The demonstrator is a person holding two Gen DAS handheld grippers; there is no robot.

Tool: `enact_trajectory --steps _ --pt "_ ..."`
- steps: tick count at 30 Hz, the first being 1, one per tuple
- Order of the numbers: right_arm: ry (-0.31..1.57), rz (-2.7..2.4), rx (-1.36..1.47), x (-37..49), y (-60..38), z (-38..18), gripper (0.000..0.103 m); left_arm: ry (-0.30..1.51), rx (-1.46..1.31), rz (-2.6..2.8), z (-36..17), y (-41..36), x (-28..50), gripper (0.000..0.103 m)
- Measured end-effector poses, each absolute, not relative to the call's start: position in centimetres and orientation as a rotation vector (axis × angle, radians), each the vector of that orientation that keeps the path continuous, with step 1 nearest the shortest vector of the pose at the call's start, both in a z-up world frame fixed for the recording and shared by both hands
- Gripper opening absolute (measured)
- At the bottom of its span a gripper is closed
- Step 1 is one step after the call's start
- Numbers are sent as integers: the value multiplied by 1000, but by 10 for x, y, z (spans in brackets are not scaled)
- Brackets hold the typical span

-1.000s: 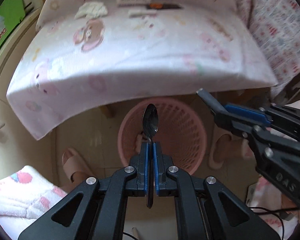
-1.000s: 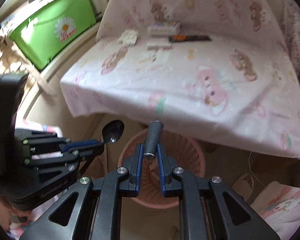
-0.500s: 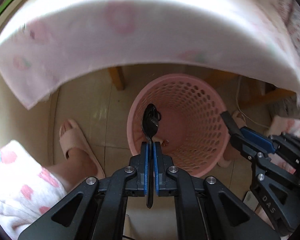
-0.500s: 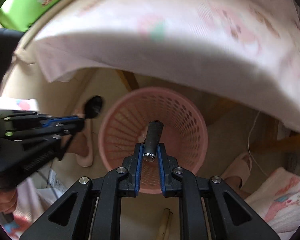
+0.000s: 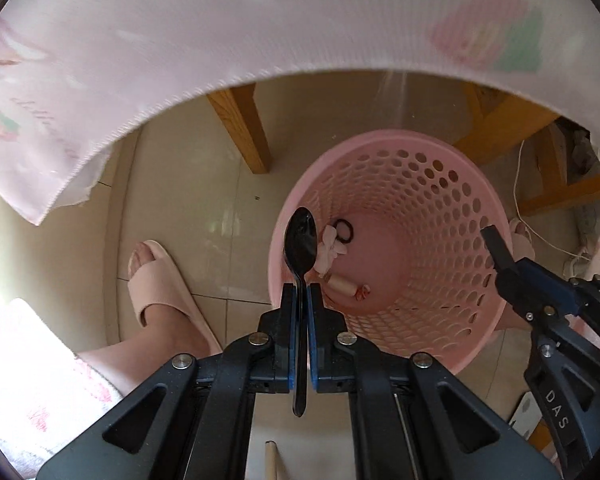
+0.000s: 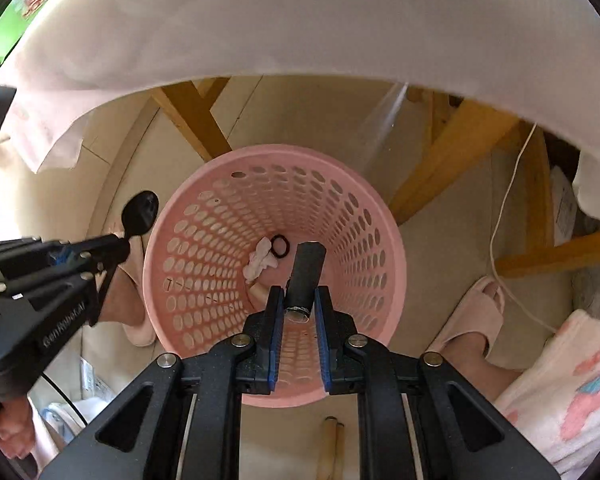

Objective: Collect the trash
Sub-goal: 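Open both tools to drop the spoon and cylinder into the basket, then raise both tools back toward the items on the chair seat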

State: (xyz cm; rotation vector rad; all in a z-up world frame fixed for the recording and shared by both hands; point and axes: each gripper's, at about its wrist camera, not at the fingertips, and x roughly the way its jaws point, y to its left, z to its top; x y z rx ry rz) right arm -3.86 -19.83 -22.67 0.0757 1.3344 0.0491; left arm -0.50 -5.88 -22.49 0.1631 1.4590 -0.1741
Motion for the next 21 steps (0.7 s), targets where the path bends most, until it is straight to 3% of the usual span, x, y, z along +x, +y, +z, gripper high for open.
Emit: enact_trajectory --steps 10,12,14,15,17,21 --pt "1328 28 107 -37 -203 -228 19 1463 126 -222 -231 -62 -1 5" --pt "1328 19 113 -37 -206 -228 21 1454 139 -217 -228 -64 -2 10" --pt "1327 11 123 -36 -209 -226 30 1443 148 -213 -224 -65 -3 25" --pt "1322 8 128 -36 -211 -224 33 1437 151 -205 -223 -65 -3 27" --pt "1299 -2 139 -37 -215 -217 47 1425 156 -186 -217 -63 -4 28" --pt "1249 -10 136 -39 -218 -201 50 1371 164 -160 -201 -62 -2 40"
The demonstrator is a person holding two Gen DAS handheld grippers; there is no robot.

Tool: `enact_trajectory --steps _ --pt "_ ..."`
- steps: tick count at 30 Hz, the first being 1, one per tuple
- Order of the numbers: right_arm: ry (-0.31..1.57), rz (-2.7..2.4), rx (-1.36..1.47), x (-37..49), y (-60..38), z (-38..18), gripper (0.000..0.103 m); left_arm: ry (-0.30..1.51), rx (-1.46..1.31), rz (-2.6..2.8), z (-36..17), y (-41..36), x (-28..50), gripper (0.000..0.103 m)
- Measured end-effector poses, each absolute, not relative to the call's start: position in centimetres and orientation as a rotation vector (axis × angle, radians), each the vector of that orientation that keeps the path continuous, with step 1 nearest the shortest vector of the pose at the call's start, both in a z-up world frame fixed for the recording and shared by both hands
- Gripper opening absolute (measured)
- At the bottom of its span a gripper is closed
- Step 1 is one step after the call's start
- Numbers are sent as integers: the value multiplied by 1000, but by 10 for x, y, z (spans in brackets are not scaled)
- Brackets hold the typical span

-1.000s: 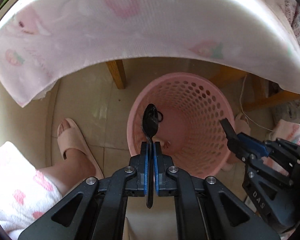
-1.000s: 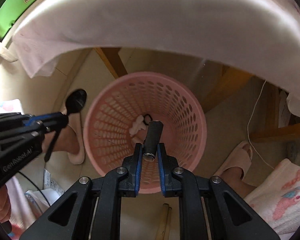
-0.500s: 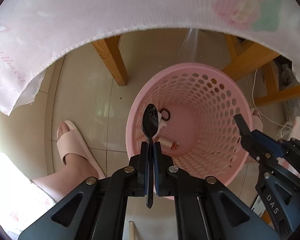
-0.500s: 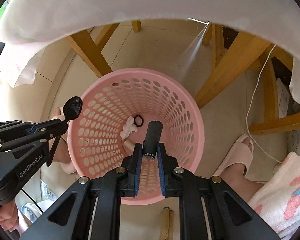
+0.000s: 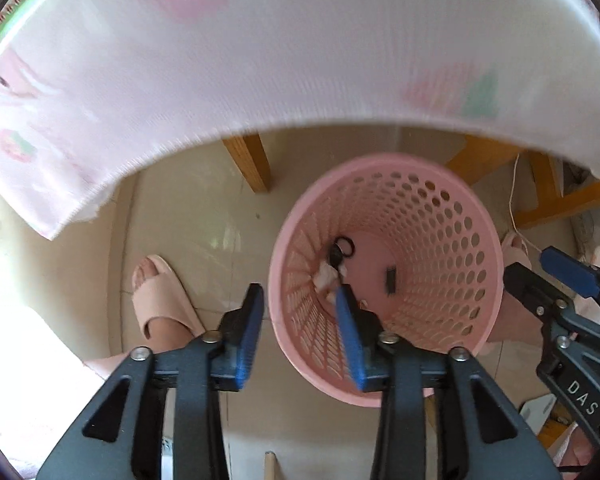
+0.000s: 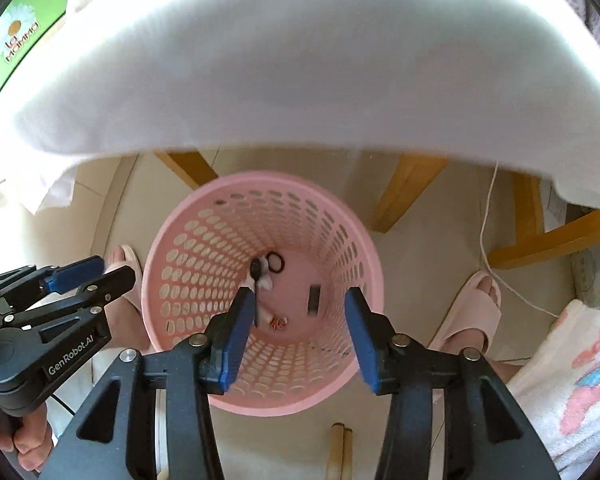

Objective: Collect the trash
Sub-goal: 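Raise both tools back toward the items on the chair seat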

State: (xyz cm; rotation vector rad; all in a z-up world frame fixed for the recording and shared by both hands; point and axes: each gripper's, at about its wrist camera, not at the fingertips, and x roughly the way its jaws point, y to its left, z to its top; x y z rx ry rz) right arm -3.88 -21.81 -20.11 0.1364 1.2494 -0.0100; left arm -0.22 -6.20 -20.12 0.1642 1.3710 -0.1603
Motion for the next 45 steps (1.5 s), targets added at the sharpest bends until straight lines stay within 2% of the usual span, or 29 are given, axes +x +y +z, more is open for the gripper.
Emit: enact_trajectory --steps 2,3,10,23,28,31,34,40,45 --pt "1226 -8 141 -41 -220 -192 50 1338 177 -139 -191 -61 -3 59" --pt "1210 -12 151 -43 -223 -185 51 1320 176 -131 -185 -60 -4 61" --pt "1058 -22 153 -58 -229 -137 55 1192 154 -149 -146 -55 -13 66" --pt "885 -53 137 -77 -236 -90 57 984 69 -109 -94 -29 -27 85" --pt "828 -39 133 -76 -246 -70 63 965 58 -103 -76 -26 -21 85" --pt "782 -56 94 -67 -255 -51 64 993 29 -115 -60 -23 -4 92" --pt "738 -65 92 -54 -269 -32 68 985 16 -112 -43 -21 12 92" --pt "682 -69 51 -23 -283 9 70 956 53 -102 -11 -24 49 92" --pt "617 -41 1 -3 -287 40 76 915 46 -150 14 -28 79 92"
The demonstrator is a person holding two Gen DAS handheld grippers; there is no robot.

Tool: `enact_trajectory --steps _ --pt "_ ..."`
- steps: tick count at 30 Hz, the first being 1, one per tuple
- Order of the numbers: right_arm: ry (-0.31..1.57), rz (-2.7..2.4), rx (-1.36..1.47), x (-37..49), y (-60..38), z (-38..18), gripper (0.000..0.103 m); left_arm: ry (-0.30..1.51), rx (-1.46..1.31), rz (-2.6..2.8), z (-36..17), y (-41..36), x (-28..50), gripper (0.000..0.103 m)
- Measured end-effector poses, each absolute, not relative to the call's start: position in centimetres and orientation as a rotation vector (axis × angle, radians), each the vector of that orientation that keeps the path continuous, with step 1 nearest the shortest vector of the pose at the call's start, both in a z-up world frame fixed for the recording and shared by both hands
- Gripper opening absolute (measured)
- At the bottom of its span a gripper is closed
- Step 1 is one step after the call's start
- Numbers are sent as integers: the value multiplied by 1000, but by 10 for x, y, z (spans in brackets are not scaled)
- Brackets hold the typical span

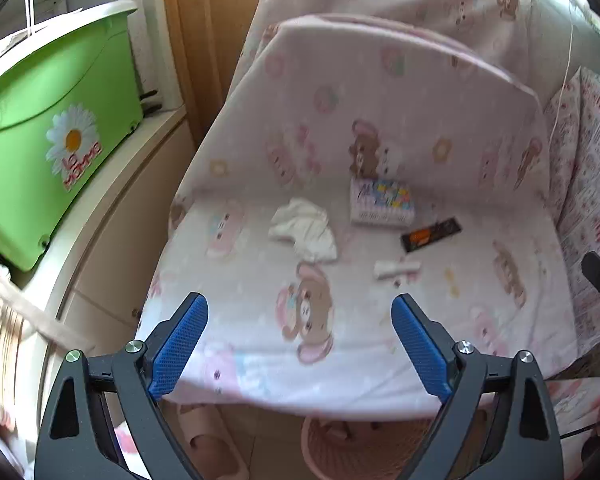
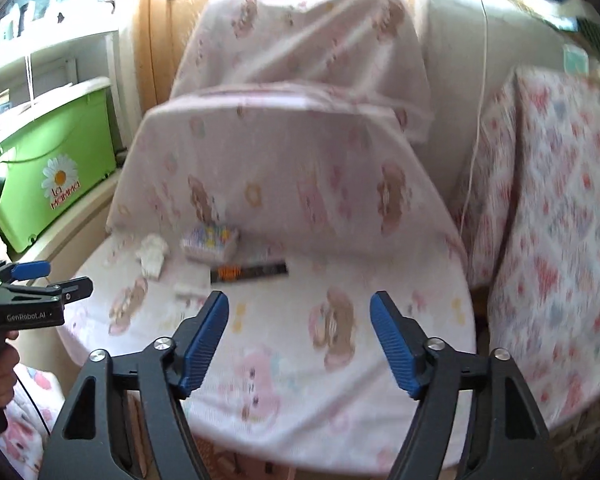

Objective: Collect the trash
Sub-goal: 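Raise both tools back toward the items on the chair seat, then grasp the white tissue with the left tool and lift it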

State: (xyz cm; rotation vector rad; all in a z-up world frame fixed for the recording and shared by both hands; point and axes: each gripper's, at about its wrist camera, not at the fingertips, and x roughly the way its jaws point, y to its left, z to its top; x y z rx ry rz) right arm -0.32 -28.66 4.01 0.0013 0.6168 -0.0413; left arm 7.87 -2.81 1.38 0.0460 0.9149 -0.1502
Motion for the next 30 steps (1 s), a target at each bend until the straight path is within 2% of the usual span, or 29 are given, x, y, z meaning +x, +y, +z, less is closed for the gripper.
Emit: enact_trajectory --steps 3,7,10,16,30 --pt "603 -45 18 12 -295 47 78 884 32 -184 26 -30 93 93" --pt "601 -85 48 28 -308 40 78 830 -8 -232 30 -27 104 102" --pt "611 -118 63 34 -317 22 84 847 -3 -209 18 -24 113 102" --pt "688 -170 99 49 -330 -11 84 948 -76 -208 -22 -8 127 102" --pt "722 -173 56 61 -319 -28 84 937 26 -145 -45 -30 136 102"
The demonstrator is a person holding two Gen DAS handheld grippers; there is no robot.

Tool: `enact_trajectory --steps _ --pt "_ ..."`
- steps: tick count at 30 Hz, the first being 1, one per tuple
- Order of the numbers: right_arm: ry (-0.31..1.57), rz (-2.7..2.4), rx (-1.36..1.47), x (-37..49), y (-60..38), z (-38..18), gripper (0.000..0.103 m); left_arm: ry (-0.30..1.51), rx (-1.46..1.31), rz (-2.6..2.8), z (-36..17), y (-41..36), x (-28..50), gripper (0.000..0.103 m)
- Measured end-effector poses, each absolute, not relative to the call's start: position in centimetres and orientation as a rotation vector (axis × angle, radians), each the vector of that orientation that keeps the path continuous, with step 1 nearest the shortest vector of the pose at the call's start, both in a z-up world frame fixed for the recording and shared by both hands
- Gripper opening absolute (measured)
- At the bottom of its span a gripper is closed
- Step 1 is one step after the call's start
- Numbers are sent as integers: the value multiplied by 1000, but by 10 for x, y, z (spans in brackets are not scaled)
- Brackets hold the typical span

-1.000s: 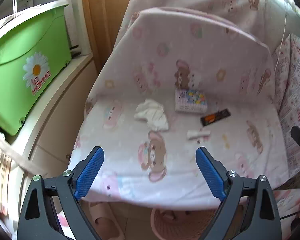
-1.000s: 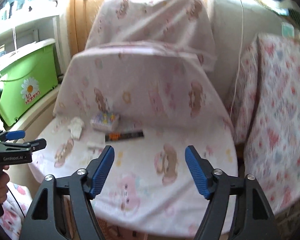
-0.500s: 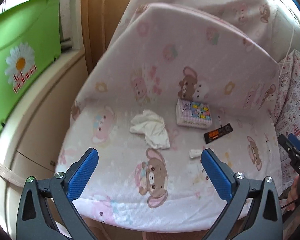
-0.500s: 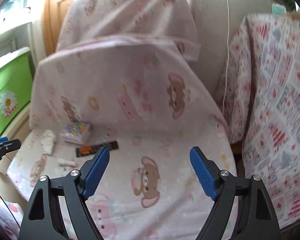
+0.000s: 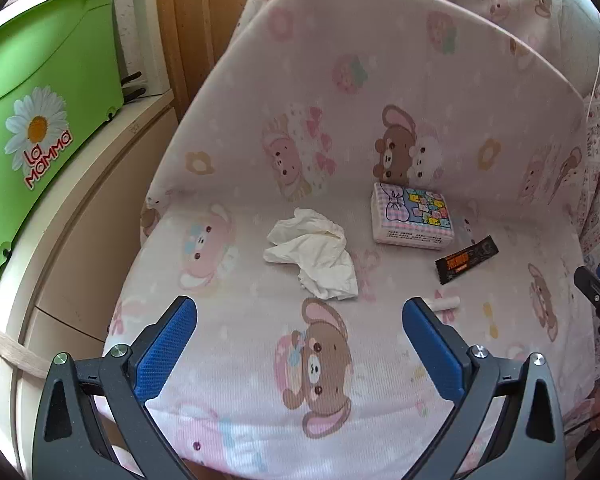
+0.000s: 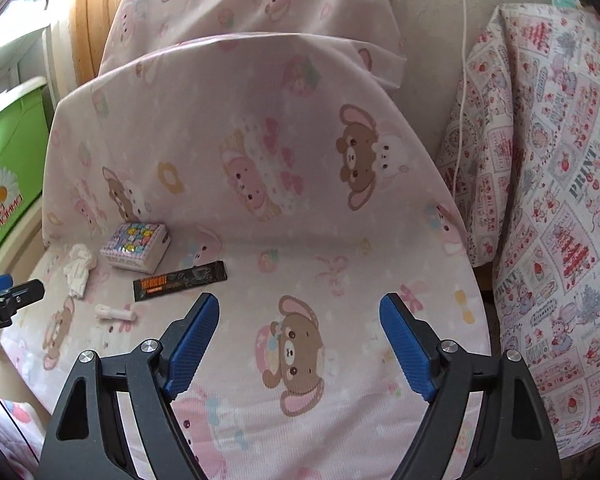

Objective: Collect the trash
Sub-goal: 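Grasp the white tissue with the left tool and lift it, then grasp the white plastic stick with the right tool while the left tool holds the tissue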

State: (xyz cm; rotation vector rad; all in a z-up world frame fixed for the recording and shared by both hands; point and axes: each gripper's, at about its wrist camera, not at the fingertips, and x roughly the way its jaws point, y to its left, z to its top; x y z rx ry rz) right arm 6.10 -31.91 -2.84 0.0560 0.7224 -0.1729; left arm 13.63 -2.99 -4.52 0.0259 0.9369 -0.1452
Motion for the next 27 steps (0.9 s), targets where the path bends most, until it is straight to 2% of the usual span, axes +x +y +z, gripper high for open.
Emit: enact_trajectory --steps 4,6,8,18,22,27 --pt "730 -156 47 63 -313 -29 84 927 11 -177 -50 -40 152 95" --pt "736 -151 43 64 -311 -30 84 937 5 -183 -56 -45 163 86" --pt "739 -159 33 66 -310 -32 84 956 19 -157 -64 -50 171 70" --pt "747 -160 52 70 -313 -32 84 1023 21 -101 -84 -55 188 37" --pt "747 -159 50 69 -313 -32 84 1038 58 -102 -83 -58 191 16" --pt "745 -158 44 70 -310 -33 84 995 70 -98 -67 -57 180 9"
